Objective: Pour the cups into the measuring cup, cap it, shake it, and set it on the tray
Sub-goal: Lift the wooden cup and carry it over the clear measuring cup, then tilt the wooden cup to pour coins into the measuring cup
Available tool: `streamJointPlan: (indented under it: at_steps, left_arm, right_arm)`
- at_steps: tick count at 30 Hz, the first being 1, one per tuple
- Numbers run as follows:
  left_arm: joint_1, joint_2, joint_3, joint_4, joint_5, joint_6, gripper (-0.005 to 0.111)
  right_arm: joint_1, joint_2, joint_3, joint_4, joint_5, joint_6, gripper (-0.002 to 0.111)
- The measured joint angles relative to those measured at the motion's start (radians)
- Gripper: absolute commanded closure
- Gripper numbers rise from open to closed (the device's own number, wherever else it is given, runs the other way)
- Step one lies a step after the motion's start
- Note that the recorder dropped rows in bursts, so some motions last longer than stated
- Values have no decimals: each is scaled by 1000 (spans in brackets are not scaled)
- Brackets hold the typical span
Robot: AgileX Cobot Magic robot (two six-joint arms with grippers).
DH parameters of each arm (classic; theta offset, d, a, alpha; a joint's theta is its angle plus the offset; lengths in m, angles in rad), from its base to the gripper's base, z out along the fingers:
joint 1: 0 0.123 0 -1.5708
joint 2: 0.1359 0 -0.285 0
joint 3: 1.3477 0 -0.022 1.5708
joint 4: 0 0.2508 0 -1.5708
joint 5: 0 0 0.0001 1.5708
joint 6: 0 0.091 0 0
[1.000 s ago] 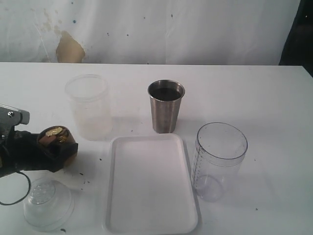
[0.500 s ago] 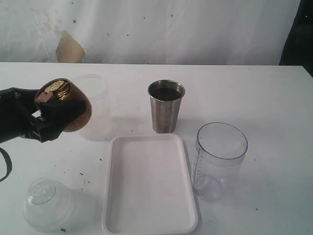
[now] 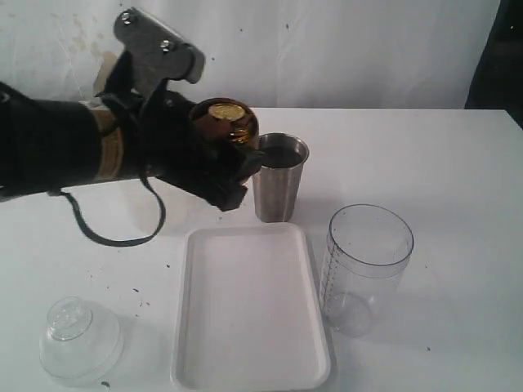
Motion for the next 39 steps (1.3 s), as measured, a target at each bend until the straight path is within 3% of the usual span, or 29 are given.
streamJointPlan:
  at_steps: [6, 13, 27, 39]
  left_arm:
    - [-175, 183, -211, 4, 294, 160, 107]
    - [-300, 296, -346, 59, 481, 266, 107]
    - [-417, 393, -394, 207, 652, 387, 107]
    - [-464, 398, -401, 362, 733, 413, 107]
  right_arm:
    - [0, 0, 0, 0, 0, 0, 108]
    - [0, 0, 0, 0, 0, 0, 108]
    - [0, 0, 0, 0, 0, 0, 108]
    - [0, 0, 0, 0, 0, 0, 108]
